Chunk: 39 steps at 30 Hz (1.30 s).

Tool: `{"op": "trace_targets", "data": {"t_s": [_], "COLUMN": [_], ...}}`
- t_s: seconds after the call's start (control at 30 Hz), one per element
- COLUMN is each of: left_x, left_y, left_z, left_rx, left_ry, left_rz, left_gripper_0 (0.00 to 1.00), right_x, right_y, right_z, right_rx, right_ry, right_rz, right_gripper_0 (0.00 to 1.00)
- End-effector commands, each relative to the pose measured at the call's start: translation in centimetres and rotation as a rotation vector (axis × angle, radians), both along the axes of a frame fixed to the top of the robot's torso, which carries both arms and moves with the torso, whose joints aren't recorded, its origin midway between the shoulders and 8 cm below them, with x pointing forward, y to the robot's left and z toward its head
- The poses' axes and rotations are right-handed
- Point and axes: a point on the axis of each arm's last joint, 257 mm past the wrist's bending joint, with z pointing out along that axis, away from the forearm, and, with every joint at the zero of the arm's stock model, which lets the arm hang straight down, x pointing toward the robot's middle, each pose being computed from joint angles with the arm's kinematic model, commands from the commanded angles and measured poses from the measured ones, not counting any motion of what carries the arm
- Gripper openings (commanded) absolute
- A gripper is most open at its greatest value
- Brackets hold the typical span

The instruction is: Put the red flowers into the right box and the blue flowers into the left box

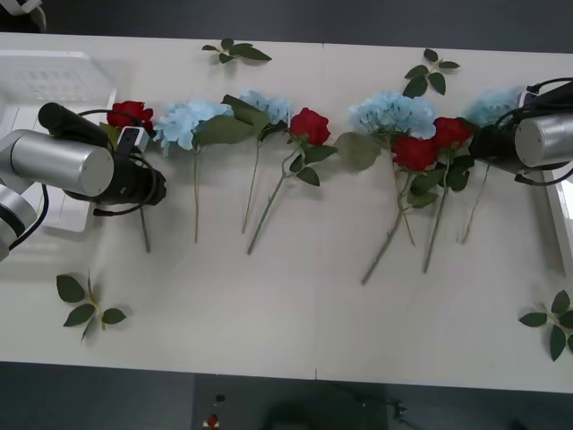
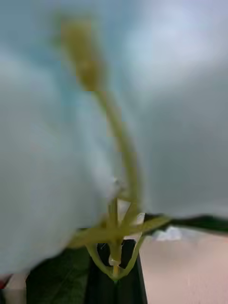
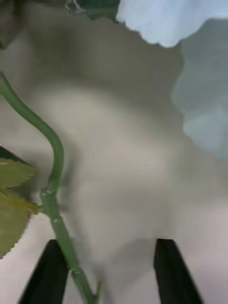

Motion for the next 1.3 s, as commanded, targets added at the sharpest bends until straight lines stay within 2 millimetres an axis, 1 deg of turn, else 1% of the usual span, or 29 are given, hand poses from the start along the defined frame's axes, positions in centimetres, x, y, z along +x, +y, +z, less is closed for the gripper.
{"op": "trace_targets", "data": {"t_s": [0.03, 0.07, 0.13, 0.2, 0.3, 0.33, 0.37, 0.4, 0.47, 0.5, 0.53, 0.6, 0.63, 0.67, 0.73, 0.77, 0.8, 0.87, 0.9, 0.97, 1.0, 1.07, 1.17, 1.2, 1.23, 1.27, 1.3], "left_x": [0.5, 0.7, 1.6, 2.4, 3.4, 3.8, 4.2, 4.4, 5.0, 5.3, 5.4, 5.2, 5.0, 4.2, 3.2, 2.4, 1.8, 0.9, 0.7, 0.2, 0.2, 0.1, -0.8, -1.4, -1.8, -2.3, -3.3], "left_y": [-0.1, -0.3, -0.4, -0.8, -0.7, -0.6, -0.2, 0.1, 1.3, 2.0, 2.8, 4.4, 4.7, 5.5, 5.6, 5.1, 4.1, 1.7, 1.0, -1.5, -2.1, -3.9, -6.1, -7.4, -8.0, -8.9, -10.6], "left_z": [0.3, 0.5, 1.5, 2.9, 4.9, 5.9, 6.9, 7.5, 9.7, 11.2, 12.4, 14.9, 15.6, 17.2, 19.4, 20.6, 21.3, 22.5, 22.7, 23.3, 23.5, 23.6, 23.3, 23.3, 23.5, 23.7, 24.2], "left_rx": [-0.052, -0.058, -0.083, -0.11, -0.14, -0.142, -0.141, -0.138, -0.111, -0.1, -0.087, -0.065, -0.065, -0.063, -0.068, -0.088, -0.107, -0.164, -0.185, -0.266, -0.275, -0.303, -0.353, -0.389, -0.408, -0.441, -0.505], "left_ry": [-0.035, -0.042, -0.084, -0.124, -0.166, -0.188, -0.21, -0.222, -0.277, -0.323, -0.361, -0.44, -0.459, -0.503, -0.563, -0.592, -0.607, -0.625, -0.627, -0.624, -0.626, -0.597, -0.516, -0.476, -0.457, -0.433, -0.399], "left_rz": [0.038, 0.039, 0.044, 0.047, 0.057, 0.057, 0.058, 0.058, 0.039, 0.026, 0.019, 0.001, -0.002, -0.011, -0.03, -0.048, -0.072, -0.115, -0.123, -0.156, -0.165, -0.196, -0.242, -0.27, -0.285, -0.306, -0.346], "left_gripper_0": [0.0, 0.0, 0.0, 0.0, 0.0, 0.0, 0.0, 0.0, 0.0, 0.0, 0.0, 0.0, 0.0, 0.0, 0.0, 0.0, 0.0, 0.0, 0.0, 0.0, 0.0, 0.0, 0.0, 0.0, 0.0, 0.0, 0.0], "right_x": [1.2, 1.2, 1.3, 1.5, 1.4, 1.3, 1.1, 1.1, 0.7, 0.5, 0.2, -0.4, -0.6, -1.1, -1.9, -2.3, -2.6, -3.5, -3.8, -4.8, -4.9, -5.7, -6.0, -6.1, -6.1, -6.0, -5.8], "right_y": [0.4, 0.3, 0.3, 0.0, -0.4, -0.6, -0.7, -0.7, -0.8, -0.7, -0.9, -1.1, -1.1, -1.3, -1.5, -1.6, -1.6, -1.4, -1.4, -0.7, -0.4, -0.3, -0.2, -0.1, -0.2, -0.2, -0.4], "right_z": [2.1, 2.3, 2.8, 3.5, 4.7, 5.2, 5.8, 6.1, 7.1, 7.6, 7.8, 8.7, 8.9, 9.6, 10.1, 10.4, 10.9, 11.1, 11.1, 11.2, 11.2, 11.4, 11.3, 11.4, 11.3, 11.4, 11.5], "right_rx": [0.017, 0.018, 0.02, 0.024, 0.042, 0.055, 0.069, 0.081, 0.116, 0.129, 0.138, 0.153, 0.152, 0.144, 0.131, 0.124, 0.113, 0.094, 0.088, 0.089, 0.086, 0.039, 0.048, 0.062, 0.067, 0.069, 0.064], "right_ry": [-0.04, -0.043, -0.05, -0.062, -0.063, -0.06, -0.061, -0.061, -0.069, -0.077, -0.077, -0.092, -0.097, -0.11, -0.118, -0.127, -0.14, -0.16, -0.164, -0.18, -0.185, -0.195, -0.196, -0.198, -0.198, -0.201, -0.212], "right_rz": [0.0, -0.001, 0.003, 0.005, -0.001, -0.005, -0.006, -0.006, -0.004, 0.004, 0.007, 0.026, 0.037, 0.066, 0.103, 0.126, 0.148, 0.194, 0.206, 0.258, 0.274, 0.328, 0.343, 0.341, 0.339, 0.336, 0.332], "right_gripper_0": [0.0, 0.0, 0.0, 0.0, 0.0, 0.0, 0.0, 0.0, 0.0, 0.0, 0.0, 0.0, 0.0, 0.0, 0.0, 0.0, 0.0, 0.0, 0.0, 0.0, 0.0, 0.0, 0.0, 0.23, 0.54, 0.96, 1.0]}}
